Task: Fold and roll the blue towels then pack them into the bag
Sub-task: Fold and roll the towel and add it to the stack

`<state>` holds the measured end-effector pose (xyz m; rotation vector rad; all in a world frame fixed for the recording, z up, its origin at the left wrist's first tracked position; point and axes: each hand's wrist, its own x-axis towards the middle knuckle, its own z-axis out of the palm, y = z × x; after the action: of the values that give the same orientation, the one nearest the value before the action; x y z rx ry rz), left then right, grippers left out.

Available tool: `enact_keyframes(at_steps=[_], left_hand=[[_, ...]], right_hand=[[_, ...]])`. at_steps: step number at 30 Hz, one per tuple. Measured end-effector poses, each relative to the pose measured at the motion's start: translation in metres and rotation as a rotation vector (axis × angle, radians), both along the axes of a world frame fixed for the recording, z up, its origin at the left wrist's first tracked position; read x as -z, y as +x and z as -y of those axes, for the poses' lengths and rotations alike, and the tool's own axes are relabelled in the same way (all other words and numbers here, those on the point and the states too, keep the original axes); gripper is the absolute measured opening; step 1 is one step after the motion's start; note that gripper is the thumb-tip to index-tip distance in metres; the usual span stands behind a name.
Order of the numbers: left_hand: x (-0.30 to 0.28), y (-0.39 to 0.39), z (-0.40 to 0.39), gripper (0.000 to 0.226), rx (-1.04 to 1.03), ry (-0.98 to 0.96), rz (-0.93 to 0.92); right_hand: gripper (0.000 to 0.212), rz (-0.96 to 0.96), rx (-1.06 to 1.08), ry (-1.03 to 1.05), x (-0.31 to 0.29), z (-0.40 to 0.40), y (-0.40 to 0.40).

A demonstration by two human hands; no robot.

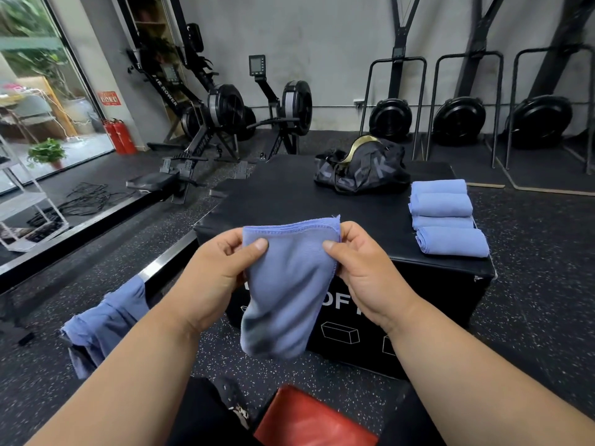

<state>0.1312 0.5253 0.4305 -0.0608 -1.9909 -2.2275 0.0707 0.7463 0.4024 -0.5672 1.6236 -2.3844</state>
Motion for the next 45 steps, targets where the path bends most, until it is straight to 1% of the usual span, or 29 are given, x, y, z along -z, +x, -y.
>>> enact_keyframes(at_steps=[2,4,5,7,10,12,14,16,18,19,20,22,23,25,26,28,29,30,33,36,38,40,42,45], left_hand=[[0.001,0.001,-0.002,0.027,-0.066,-0.052,-0.008],[-0.002,0.001,-0.002,0.011,-0.170,-0.125,-0.045],[-0.004,0.002,-0.003,0.007,-0.201,-0.156,-0.070],[-0.006,0.003,-0.005,0.011,-0.239,-0.209,-0.128],[-0.012,0.003,-0.011,0.005,-0.269,-0.243,-0.208],[-0.015,0.002,-0.015,0.005,-0.283,-0.267,-0.207],[-0.017,0.002,-0.019,0.004,-0.297,-0.294,-0.217],[-0.020,0.004,-0.020,0.003,-0.294,-0.276,-0.225],[-0.021,0.007,-0.017,0.016,-0.246,-0.239,-0.179],[-0.021,0.008,-0.015,0.023,-0.200,-0.238,-0.136],[-0.019,0.008,-0.013,0.026,-0.151,-0.270,-0.097],[-0.015,0.008,-0.008,0.019,-0.116,-0.370,-0.062],[-0.013,0.008,-0.007,0.016,-0.126,-0.388,-0.058],[-0.010,0.005,-0.008,0.015,-0.154,-0.355,-0.068],[-0.011,0.004,-0.010,0.015,-0.158,-0.316,-0.077],[-0.015,0.001,-0.014,0.019,-0.155,-0.216,-0.098],[-0.015,-0.002,-0.013,0.021,-0.149,-0.173,-0.108],[-0.015,-0.005,-0.011,0.024,-0.140,-0.142,-0.116],[-0.015,-0.008,-0.009,0.025,-0.111,-0.055,-0.112],[-0.012,-0.008,-0.011,0.031,-0.056,-0.011,-0.084],[-0.007,-0.008,-0.009,0.037,0.022,-0.002,-0.014],[0.002,-0.007,-0.005,0.047,0.126,-0.016,0.107],[0.013,-0.006,-0.002,0.052,0.165,-0.034,0.206],[0.028,-0.006,-0.001,0.046,0.122,-0.012,0.221]], right_hand=[[0.010,0.019,0.023,0.011,-0.001,-0.001,0.000],[0.010,0.034,0.025,0.030,-0.002,-0.003,0.001],[0.010,0.037,0.024,0.025,-0.003,-0.004,0.001],[0.012,0.042,0.020,-0.004,-0.005,-0.005,0.002],[0.023,0.050,-0.046,-0.026,-0.006,-0.004,0.001],[0.031,0.028,-0.102,0.041,-0.006,-0.001,0.003],[0.031,0.006,-0.083,0.122,-0.006,0.000,0.005],[0.027,0.018,-0.055,0.118,-0.008,-0.001,0.005],[0.026,0.030,-0.063,0.082,-0.009,-0.001,0.004],[0.027,0.037,-0.075,0.064,-0.010,-0.002,0.003],[0.027,0.047,-0.089,0.047,-0.012,-0.002,0.004],[0.025,0.061,-0.107,0.013,-0.016,-0.002,0.006],[0.025,0.074,-0.116,-0.011,-0.018,-0.002,0.007],[0.027,0.113,-0.155,-0.044,-0.019,-0.004,0.007],[0.030,0.115,-0.177,-0.016,-0.017,-0.006,0.006],[0.036,0.068,-0.175,0.164,-0.012,-0.009,0.003],[0.035,0.040,-0.154,0.249,-0.009,-0.009,0.001],[0.031,0.024,-0.132,0.280,-0.007,-0.009,0.001],[0.025,0.013,-0.094,0.183,-0.006,-0.006,0.002],[0.028,0.011,-0.093,0.098,-0.008,-0.005,0.000],[0.032,0.034,-0.110,0.079,-0.009,-0.005,0.000],[0.031,0.065,-0.135,0.092,-0.008,-0.004,0.001],[0.027,0.102,-0.160,0.116,-0.004,-0.004,0.002],[0.025,0.095,-0.151,0.209,0.003,-0.007,0.001]])
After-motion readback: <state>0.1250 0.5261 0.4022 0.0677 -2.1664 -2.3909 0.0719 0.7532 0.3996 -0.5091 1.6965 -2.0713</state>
